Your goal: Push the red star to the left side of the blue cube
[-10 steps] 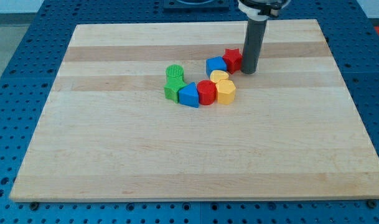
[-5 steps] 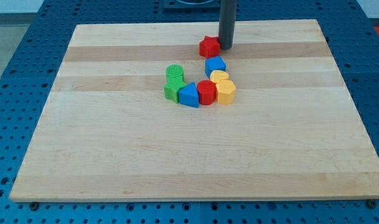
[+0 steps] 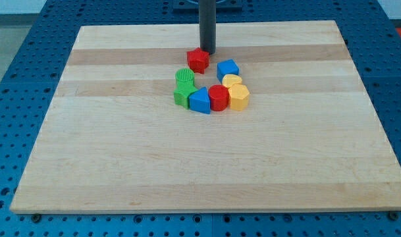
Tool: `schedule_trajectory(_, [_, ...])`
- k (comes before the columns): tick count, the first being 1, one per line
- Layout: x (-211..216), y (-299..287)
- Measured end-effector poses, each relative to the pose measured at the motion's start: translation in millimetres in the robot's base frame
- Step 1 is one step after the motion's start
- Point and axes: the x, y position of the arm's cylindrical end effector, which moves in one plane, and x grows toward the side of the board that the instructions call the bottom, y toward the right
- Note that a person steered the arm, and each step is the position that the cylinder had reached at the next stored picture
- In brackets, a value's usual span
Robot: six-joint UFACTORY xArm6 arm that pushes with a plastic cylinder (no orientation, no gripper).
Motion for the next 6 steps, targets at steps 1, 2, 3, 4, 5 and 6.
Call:
schedule_trajectory(1, [-1, -13])
schedule_trajectory(2, [-1, -37])
schedule_trajectory(3, [0, -43])
schedule_trajectory(4, [10, -41])
schedule_trajectory(5, [21, -36])
schedule_trajectory(6, [27, -21])
